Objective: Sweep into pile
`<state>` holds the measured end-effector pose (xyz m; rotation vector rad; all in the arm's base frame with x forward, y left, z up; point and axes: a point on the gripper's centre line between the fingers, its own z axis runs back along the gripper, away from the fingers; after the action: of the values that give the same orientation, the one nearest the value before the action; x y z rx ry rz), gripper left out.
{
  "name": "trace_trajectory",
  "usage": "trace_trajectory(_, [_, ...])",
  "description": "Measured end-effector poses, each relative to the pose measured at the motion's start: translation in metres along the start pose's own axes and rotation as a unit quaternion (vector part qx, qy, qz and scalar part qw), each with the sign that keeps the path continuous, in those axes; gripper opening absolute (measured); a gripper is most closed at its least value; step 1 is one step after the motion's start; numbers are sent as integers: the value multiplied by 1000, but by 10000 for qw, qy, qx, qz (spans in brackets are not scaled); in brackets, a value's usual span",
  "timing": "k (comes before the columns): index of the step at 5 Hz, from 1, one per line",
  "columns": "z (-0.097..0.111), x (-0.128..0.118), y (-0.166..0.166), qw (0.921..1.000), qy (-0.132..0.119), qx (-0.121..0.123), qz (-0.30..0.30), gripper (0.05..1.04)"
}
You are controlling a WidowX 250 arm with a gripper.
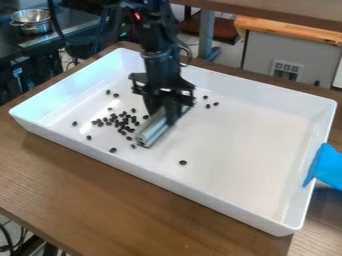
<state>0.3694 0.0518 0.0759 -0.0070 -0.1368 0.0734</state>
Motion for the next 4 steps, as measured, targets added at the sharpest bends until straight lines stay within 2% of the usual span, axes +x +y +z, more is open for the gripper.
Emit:
trace_trajectory(1, [-2,1,32,9998,187,32,68,370])
trace_trajectory(2, [0,-6,63,9997,246,91,32,370])
trace_trajectory(4, [4,-9,125,9989,305,367,45,370])
